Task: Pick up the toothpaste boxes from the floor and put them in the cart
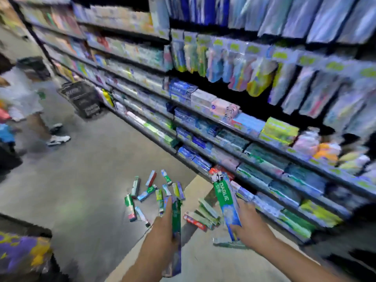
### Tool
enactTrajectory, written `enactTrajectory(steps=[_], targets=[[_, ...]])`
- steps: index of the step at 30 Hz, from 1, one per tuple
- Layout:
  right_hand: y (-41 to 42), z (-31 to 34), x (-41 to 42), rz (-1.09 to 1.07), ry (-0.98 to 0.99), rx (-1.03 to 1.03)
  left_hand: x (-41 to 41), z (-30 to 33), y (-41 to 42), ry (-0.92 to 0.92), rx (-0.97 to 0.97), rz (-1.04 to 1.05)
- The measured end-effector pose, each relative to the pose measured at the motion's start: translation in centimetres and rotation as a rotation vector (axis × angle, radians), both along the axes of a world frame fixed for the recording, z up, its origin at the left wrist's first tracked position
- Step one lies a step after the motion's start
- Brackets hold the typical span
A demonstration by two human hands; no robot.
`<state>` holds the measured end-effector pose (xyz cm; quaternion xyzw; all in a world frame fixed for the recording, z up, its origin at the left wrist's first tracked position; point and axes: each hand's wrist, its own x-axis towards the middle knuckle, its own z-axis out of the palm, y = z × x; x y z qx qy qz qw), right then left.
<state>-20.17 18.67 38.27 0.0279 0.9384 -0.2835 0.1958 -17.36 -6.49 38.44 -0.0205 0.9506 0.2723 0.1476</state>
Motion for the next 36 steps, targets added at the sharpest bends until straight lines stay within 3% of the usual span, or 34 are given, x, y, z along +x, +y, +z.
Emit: enactTrajectory(steps=[5, 10, 16, 23, 30, 36], targets=[[13.9, 2.2, 4.7, -0.263, 0.058, 0.059, -2.2, 3.2, 12.7, 0.045, -0.121, -0.313], [29.4, 3.1, 14.5, -0.665, 0.144, -0.031, -1.3, 3.7, 31.1, 0.069, -0.141, -0.599], [46.9, 2.8, 29.9, -1.111, 0.166, -0.024, 7.4, 3.5, 55.2, 0.039, -0.141, -0.96], [61.5, 3.3, 46.4, -1.463, 0.108, -0.022, 22.1, 4.7, 77.4, 0.081, -0.064, -1.323], [71.5, 4.4, 54.7, -1.664, 0.21, -0.07, 29.5, 5.0, 93.6, 0.024, 0.008, -1.498], [81.1, 2.9, 56.1, -1.71, 0.145, -0.028, 31.6, 4.1, 106.1, -0.012, 0.053, -1.579]])
